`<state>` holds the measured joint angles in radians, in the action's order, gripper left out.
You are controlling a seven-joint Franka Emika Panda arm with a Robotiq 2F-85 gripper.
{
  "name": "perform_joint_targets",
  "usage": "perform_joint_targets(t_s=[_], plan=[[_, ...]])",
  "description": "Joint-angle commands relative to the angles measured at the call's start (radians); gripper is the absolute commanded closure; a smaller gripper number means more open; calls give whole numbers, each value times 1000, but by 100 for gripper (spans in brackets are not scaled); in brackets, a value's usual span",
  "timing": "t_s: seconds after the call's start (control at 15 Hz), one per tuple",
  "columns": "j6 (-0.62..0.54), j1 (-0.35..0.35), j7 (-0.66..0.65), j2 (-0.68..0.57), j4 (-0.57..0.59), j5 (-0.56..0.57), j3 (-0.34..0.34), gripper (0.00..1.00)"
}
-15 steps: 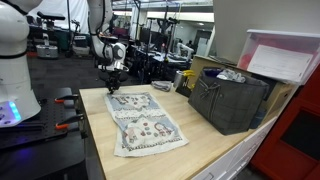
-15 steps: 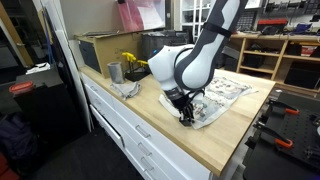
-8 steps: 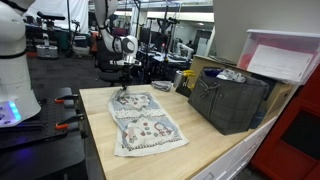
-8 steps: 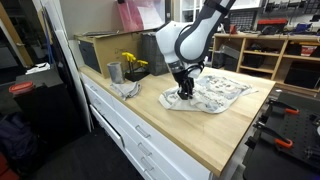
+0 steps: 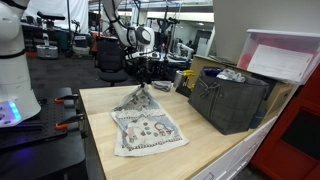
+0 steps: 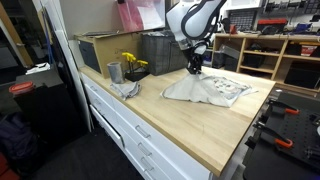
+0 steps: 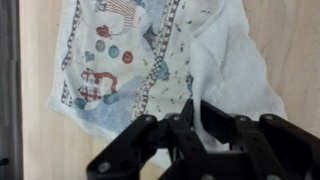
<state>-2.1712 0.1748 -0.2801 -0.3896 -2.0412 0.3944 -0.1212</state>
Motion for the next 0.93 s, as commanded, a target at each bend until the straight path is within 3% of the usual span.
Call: perform_joint_targets(t_s=[0.0,0.4,0.87], plan=[[77,-54,-24,6,53,21,-21,97],[108,-148,-84,15,68,-17,-64,97],[109,-199,-200,21,34,9,-124,97]])
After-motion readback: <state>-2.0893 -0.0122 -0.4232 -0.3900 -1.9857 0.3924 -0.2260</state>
